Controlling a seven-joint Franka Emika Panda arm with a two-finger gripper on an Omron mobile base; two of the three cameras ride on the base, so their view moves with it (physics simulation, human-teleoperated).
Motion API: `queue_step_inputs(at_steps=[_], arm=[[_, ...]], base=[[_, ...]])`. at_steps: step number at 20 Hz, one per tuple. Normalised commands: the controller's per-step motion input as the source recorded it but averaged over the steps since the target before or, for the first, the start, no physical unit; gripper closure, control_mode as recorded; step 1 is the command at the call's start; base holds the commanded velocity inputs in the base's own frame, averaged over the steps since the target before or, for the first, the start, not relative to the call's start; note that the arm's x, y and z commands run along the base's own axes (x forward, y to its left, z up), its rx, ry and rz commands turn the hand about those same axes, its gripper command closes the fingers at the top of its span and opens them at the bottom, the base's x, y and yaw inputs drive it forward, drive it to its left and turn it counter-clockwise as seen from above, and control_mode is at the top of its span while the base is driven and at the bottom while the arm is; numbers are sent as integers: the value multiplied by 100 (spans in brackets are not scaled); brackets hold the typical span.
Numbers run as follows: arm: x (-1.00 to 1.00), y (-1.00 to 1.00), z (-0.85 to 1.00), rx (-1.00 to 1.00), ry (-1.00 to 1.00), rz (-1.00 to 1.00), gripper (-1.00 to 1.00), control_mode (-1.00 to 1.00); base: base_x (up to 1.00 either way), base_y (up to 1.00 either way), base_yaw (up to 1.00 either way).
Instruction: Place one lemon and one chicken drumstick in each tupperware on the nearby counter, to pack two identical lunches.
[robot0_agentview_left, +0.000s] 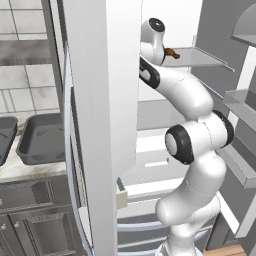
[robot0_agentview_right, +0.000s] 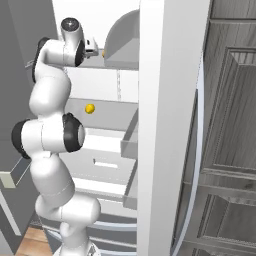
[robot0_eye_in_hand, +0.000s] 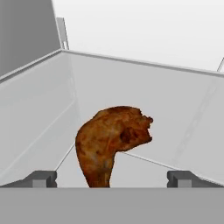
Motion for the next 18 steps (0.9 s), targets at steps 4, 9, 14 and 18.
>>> queue_step_inputs(at_steps=[4,9,14,18], arm=[[24,0,-17,-1,0,0,-100,-100],[2,0,-21,-2,1,0,-100,-100],[12,6,-26,-3,1,0,-100,-100],[6,9,-45,-5,6,0,100,-100]], base=[[0,0,0],[0,0,0],[0,0,0],[0,0,0]])
